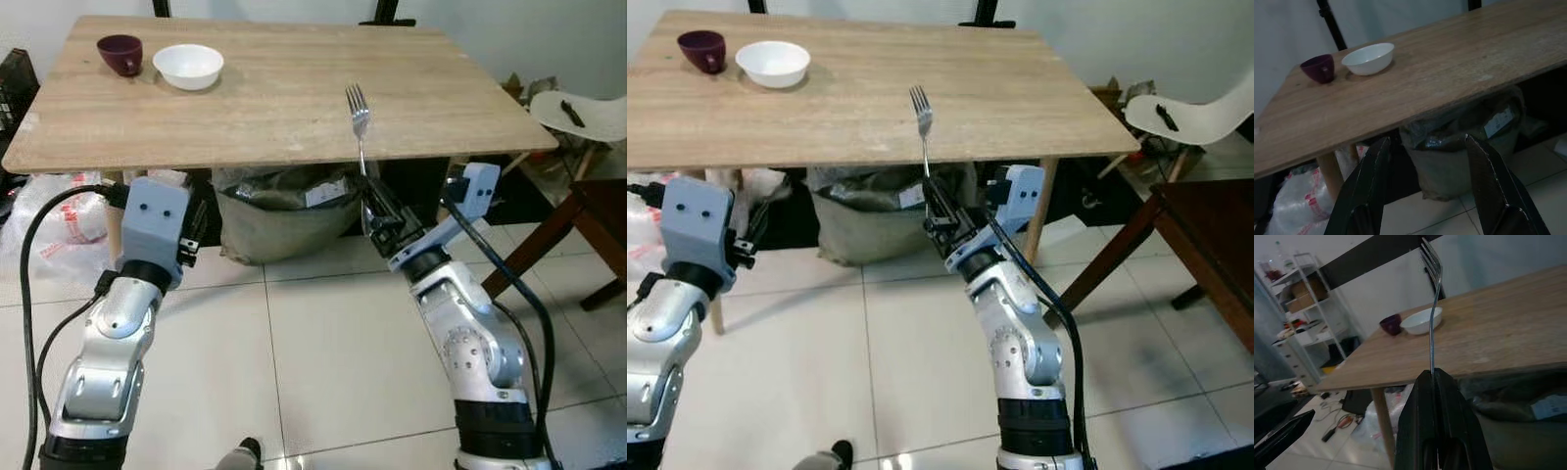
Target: Setting the table
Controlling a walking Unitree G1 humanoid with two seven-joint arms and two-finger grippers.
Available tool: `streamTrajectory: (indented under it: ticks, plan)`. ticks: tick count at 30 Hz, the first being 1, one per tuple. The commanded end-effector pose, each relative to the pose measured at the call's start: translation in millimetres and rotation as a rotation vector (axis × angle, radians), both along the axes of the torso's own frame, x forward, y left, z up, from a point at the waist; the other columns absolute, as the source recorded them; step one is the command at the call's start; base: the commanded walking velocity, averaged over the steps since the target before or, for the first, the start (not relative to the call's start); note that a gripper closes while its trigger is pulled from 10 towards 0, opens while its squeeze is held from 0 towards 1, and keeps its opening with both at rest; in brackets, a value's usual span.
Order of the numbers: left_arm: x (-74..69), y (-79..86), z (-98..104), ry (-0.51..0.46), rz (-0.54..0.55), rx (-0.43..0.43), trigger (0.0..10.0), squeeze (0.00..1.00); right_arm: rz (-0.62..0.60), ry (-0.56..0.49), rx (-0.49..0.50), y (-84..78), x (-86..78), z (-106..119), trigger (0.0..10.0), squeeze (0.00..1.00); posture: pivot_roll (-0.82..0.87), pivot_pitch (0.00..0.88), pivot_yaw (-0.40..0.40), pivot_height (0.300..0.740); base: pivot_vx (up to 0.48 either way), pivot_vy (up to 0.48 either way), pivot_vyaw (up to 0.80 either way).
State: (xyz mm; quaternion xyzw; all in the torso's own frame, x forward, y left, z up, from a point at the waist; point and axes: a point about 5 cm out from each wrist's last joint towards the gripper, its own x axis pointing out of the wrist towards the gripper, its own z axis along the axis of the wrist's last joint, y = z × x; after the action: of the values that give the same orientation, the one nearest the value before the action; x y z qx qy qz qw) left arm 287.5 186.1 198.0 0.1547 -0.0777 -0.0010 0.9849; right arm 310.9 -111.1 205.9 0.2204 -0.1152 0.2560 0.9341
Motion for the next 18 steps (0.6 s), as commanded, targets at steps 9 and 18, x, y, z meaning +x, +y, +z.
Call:
streamTrajectory:
  ticks: [9,18]
  plan:
    - [0.7,-2.2,-4.0,0.02,0.013,0.01,10.0,0.0,0.034,-0.019,0.0,1.2,-5.1,0.8,10.0,0.0,-0.02,0.043,-0.024,0.74,0.478,0.0,0.17]
    - [0.1,-2.4,-3.8,0.02,0.014,0.011,10.0,0.0,0.016,-0.007,0.01,0.4,-3.4,0.9,10.0,0.0,-0.01,0.049,-0.026,0.74,0.478,0.0,0.6]
